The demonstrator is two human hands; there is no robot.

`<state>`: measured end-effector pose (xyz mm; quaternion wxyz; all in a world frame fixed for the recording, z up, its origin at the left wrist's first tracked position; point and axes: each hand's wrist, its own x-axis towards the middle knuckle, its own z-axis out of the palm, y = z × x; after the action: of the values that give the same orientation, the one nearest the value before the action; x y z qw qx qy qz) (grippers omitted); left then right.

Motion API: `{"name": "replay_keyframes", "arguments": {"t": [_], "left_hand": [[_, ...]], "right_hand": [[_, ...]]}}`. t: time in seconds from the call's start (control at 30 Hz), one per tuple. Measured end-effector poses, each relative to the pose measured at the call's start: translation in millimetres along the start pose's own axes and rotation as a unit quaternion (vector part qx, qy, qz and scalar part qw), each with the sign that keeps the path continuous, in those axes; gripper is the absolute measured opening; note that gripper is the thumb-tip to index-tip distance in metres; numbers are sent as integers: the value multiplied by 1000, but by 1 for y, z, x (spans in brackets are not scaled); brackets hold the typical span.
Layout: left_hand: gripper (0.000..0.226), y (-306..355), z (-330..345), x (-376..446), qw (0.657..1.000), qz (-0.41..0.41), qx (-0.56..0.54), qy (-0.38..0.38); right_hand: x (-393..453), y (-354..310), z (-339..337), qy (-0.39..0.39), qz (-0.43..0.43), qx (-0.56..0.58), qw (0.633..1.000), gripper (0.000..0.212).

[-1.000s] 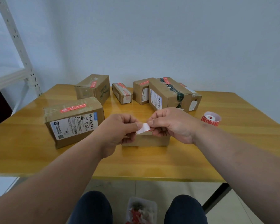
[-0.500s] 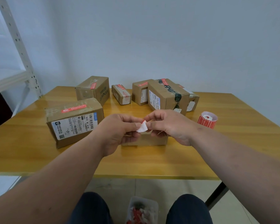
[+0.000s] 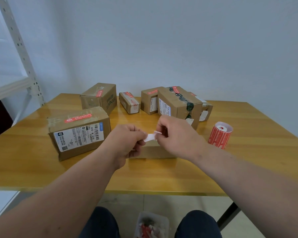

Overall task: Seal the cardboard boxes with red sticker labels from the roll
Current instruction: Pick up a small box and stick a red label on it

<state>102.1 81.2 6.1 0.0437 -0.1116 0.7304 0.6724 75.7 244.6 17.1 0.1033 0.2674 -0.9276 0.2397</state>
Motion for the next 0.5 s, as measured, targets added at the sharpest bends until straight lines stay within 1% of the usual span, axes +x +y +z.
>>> {"name": "replay_keyframes", "arguments": {"t": [0.07,0.1,0.17,0.27,0.33,0.43,0.5], "left_hand": [[11,1,2,3,999,-12,-42,3],[14,1,4,4,998,-12,-56,4],[15,1,5,7,998,-1,-66,3],[10,-1,7,10,999,32,-36,11],[8,-3,8,12,998,51,-13,17],[7,-4,10,14,997,68,5,25],[8,-5,11,16,997,68,4,32]], "right_hand": [[0,-1,6,6,-71,-67,995,15],[0,-1,9,4,-90,-84,992,15],[3,1,12,-1,-99,-93,991,12],[7,5,15,3,-60,-54,997,7],[11,8,15,7,-6,-10,1000,8],[19,15,15,5,79,54,995,10],[21,16,15,-5,91,61,994,12]]}}
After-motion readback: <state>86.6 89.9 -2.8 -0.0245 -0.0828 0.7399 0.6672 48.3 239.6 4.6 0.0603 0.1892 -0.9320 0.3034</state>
